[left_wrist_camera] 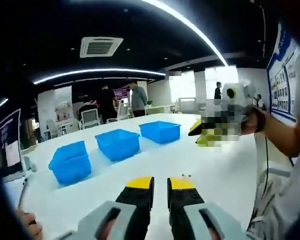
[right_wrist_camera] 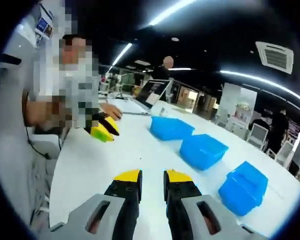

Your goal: Pick up the resistors one by one and place each resistor into its matching bin, sorting the parts by color and model until every resistor is separated into the correct bin for its type

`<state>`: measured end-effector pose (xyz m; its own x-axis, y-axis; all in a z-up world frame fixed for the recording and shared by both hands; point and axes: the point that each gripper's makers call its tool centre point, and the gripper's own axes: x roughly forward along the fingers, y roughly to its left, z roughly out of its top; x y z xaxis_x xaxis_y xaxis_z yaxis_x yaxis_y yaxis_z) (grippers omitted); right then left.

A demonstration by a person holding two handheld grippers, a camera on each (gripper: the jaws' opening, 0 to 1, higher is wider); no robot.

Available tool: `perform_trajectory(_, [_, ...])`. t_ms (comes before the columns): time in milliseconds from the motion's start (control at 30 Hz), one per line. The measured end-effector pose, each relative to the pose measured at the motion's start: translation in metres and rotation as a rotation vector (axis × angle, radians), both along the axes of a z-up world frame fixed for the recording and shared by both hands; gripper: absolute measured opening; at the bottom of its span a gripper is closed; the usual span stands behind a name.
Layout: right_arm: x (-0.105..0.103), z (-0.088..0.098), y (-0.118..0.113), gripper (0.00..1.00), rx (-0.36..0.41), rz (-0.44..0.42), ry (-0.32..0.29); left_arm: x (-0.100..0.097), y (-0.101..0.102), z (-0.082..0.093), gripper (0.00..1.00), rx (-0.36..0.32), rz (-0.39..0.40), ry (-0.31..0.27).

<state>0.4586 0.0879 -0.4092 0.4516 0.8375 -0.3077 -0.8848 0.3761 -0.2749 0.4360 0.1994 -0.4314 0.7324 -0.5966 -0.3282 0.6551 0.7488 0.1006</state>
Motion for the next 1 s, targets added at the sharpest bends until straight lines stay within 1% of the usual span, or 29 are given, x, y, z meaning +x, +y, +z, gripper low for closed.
perform_trajectory(33, [-0.002,-0.001,0.000,0.20,0.000,0.001,0.000,0.003,0.001,-0.003,0.14,0.034,-0.019,0.019])
perform_trajectory(100, [-0.006,-0.003,-0.001,0.20,-0.005,0.002,-0.002,0.013,0.004,-0.009,0.15,0.115,-0.053,0.085])
perform_trajectory(133, [-0.007,-0.004,-0.001,0.20,-0.007,0.002,-0.003,0.016,0.005,-0.012,0.15,0.153,-0.079,0.124])
perform_trajectory(167, [-0.010,-0.006,-0.003,0.20,-0.029,0.001,-0.012,0.019,0.006,-0.016,0.15,0.190,-0.105,0.164])
perform_trajectory(200, [-0.011,-0.006,-0.004,0.20,-0.040,0.000,-0.023,0.018,0.007,-0.020,0.15,0.214,-0.129,0.208])
perform_trajectory(233, [-0.013,-0.006,-0.006,0.20,-0.047,0.000,-0.030,0.020,0.008,-0.025,0.16,0.245,-0.148,0.268])
perform_trajectory(267, [-0.015,-0.006,-0.008,0.20,-0.051,0.000,-0.034,0.024,0.009,-0.027,0.16,0.262,-0.154,0.305])
perform_trajectory(333, [-0.019,-0.005,-0.013,0.19,-0.051,-0.005,-0.039,0.036,0.010,-0.027,0.16,0.291,-0.170,0.328])
perform_trajectory(433, [-0.023,-0.006,-0.018,0.20,-0.046,-0.017,-0.036,0.043,0.009,-0.032,0.17,0.335,-0.205,0.403])
perform_trajectory(600, [-0.028,-0.009,-0.027,0.19,-0.061,-0.032,-0.043,0.056,-0.001,-0.042,0.17,0.376,-0.237,0.453])
perform_trajectory(667, [-0.029,-0.009,-0.033,0.19,-0.068,-0.043,-0.052,0.060,-0.003,-0.047,0.17,0.384,-0.236,0.471])
perform_trajectory(800, [-0.028,-0.008,-0.040,0.19,-0.060,-0.057,-0.049,0.067,-0.002,-0.053,0.17,0.398,-0.215,0.498])
perform_trajectory(933, [-0.027,-0.007,-0.043,0.19,-0.068,-0.064,-0.051,0.069,0.001,-0.054,0.16,0.384,-0.212,0.513])
perform_trajectory(1000, [-0.026,-0.007,-0.044,0.19,-0.069,-0.064,-0.053,0.068,0.000,-0.054,0.15,0.361,-0.216,0.528])
